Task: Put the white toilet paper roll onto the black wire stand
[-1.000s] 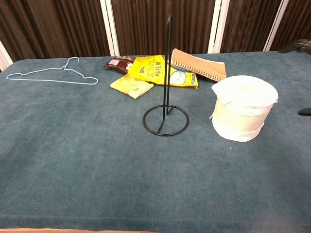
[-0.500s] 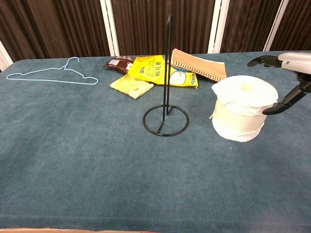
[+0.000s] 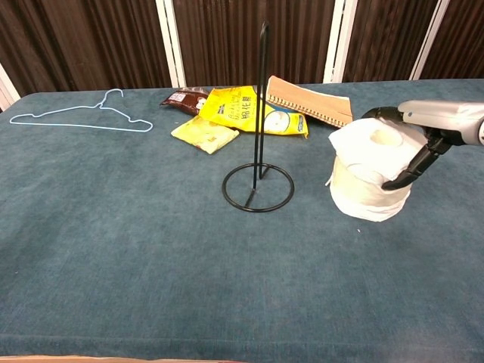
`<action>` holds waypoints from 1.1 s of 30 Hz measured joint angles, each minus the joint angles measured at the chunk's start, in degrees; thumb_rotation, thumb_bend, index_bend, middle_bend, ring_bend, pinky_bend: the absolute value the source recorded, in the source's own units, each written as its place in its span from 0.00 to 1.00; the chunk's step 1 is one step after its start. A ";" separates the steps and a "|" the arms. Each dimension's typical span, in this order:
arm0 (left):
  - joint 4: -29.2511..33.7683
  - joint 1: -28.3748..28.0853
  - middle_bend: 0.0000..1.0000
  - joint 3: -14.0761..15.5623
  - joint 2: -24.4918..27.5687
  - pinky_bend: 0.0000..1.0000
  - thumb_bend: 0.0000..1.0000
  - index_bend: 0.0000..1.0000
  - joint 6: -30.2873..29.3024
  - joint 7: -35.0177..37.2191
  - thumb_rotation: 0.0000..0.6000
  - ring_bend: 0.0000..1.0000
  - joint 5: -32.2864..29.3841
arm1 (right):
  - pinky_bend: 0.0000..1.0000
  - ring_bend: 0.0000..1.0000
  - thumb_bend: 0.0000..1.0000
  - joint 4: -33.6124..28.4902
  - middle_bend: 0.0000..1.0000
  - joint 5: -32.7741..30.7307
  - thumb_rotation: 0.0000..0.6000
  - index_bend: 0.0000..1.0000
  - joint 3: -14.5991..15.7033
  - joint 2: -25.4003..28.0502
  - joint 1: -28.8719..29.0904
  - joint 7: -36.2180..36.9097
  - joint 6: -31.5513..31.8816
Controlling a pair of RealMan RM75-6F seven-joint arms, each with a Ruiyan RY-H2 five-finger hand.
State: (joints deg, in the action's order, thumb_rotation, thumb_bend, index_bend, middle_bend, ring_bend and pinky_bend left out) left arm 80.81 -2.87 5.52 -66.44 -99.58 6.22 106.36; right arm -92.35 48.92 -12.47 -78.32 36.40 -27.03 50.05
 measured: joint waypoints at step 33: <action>1.25 -0.63 0.04 0.06 -0.32 0.09 0.38 0.00 2.22 -2.46 1.00 0.01 0.04 | 0.60 0.64 0.28 -31.55 0.70 4.93 1.00 0.83 -9.68 24.40 -2.88 13.83 12.02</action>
State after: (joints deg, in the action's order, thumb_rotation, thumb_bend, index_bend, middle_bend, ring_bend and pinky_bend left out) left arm 82.06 -3.49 5.59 -66.76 -97.36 3.76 106.40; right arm -123.89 53.85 -22.15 -53.92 33.52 -13.20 62.08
